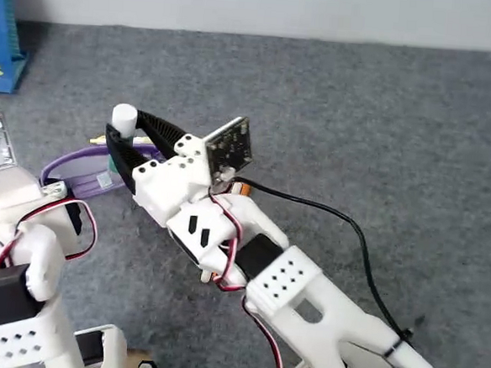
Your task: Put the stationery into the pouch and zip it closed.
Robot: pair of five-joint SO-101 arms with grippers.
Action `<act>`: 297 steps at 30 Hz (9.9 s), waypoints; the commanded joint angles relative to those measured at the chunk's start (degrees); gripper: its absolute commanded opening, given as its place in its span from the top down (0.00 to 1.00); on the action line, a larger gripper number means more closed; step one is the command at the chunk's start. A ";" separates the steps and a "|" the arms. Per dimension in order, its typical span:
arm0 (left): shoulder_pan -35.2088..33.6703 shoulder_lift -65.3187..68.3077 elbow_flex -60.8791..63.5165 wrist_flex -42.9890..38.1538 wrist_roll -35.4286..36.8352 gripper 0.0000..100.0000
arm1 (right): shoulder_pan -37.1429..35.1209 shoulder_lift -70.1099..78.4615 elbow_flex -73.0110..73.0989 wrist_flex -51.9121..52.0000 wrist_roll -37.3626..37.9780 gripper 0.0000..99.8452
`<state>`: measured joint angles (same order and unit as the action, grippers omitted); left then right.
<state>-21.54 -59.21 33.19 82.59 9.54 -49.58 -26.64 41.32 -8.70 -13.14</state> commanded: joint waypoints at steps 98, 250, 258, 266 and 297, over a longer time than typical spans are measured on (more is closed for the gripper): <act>-3.52 0.00 2.33 -0.35 -0.35 0.99 | 20.00 16.22 -28.22 58.86 0.79 0.99; -3.52 0.09 3.21 -0.53 -0.35 0.99 | 20.26 28.88 -23.03 64.22 10.20 0.99; -3.34 0.09 3.21 -0.53 -0.35 0.99 | 15.52 4.18 -22.86 72.04 10.29 0.99; -3.25 0.09 3.21 -0.53 -0.35 0.99 | 11.12 -10.95 -22.86 63.52 10.29 0.99; -3.16 0.09 3.30 -0.53 -0.35 0.99 | -2.15 -30.81 17.49 -21.93 3.78 0.99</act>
<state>-24.70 -59.21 35.47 82.59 9.54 -51.43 -57.67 57.76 -24.70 -8.84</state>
